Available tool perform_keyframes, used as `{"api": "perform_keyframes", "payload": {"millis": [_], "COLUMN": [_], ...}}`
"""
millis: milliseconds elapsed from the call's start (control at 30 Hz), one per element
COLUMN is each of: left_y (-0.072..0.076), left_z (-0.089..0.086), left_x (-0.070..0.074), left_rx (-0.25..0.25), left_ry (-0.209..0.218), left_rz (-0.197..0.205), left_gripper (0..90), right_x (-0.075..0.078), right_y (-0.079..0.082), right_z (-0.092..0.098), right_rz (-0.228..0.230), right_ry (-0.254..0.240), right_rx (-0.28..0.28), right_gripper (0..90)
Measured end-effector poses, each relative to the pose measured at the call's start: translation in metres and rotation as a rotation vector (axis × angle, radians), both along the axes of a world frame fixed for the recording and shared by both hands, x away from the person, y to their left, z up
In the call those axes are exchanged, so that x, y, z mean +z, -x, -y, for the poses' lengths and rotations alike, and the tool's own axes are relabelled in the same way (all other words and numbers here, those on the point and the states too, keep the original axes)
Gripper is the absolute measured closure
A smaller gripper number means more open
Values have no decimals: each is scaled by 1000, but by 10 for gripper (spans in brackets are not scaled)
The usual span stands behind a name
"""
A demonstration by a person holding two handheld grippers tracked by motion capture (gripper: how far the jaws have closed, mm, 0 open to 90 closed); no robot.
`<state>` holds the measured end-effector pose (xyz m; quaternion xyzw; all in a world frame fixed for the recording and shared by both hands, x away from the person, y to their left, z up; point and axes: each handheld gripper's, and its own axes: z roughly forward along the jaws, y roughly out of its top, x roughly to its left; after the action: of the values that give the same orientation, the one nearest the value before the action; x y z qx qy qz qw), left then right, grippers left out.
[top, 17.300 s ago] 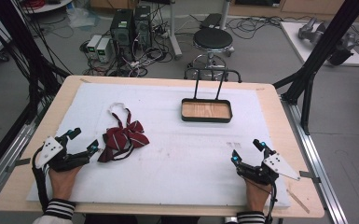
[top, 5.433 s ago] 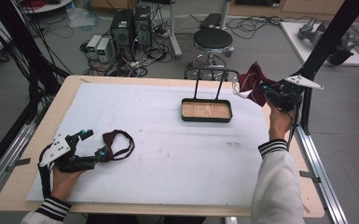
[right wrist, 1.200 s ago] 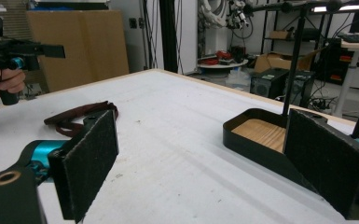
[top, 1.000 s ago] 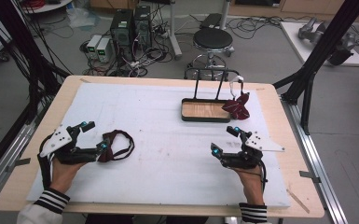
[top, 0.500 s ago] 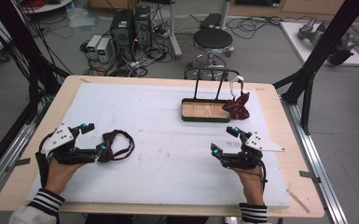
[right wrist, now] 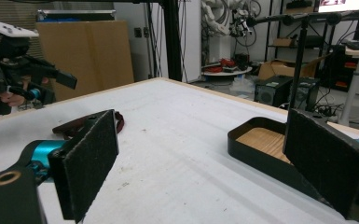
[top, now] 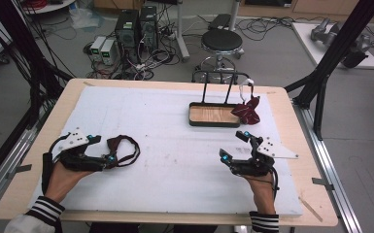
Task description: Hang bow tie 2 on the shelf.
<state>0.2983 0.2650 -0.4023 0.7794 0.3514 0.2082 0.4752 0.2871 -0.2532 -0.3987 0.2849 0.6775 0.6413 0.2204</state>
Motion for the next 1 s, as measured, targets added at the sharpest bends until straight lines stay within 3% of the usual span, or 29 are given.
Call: {"api": "perform_keyframes", "payload": {"millis": [67, 167, 500, 700, 1000], "left_y": [-2, -5, -13, -17, -18], "left_z": [2, 3, 9, 11, 13], "left_x": [-5, -12, -26, -29, -31], "left_rx": [17, 38, 77, 105, 92], "left_ry": [-26, -55, -119, -124, -108], "left_rz": [-59, -104, -193, -251, -305], "left_gripper": [139, 139, 144, 170, 287], "right_x": [0, 1, 3, 3, 4], "right_y": [0, 1, 2, 2, 2], "right_z": [0, -1, -1, -1, -1], "right_rz": [-1, 0, 12, 9, 21], "right_ry": [-1, -5, -18, -23, -22], "right_rx": [3, 8, 15, 17, 24], "right_gripper": [96, 96, 96, 96, 96]}}
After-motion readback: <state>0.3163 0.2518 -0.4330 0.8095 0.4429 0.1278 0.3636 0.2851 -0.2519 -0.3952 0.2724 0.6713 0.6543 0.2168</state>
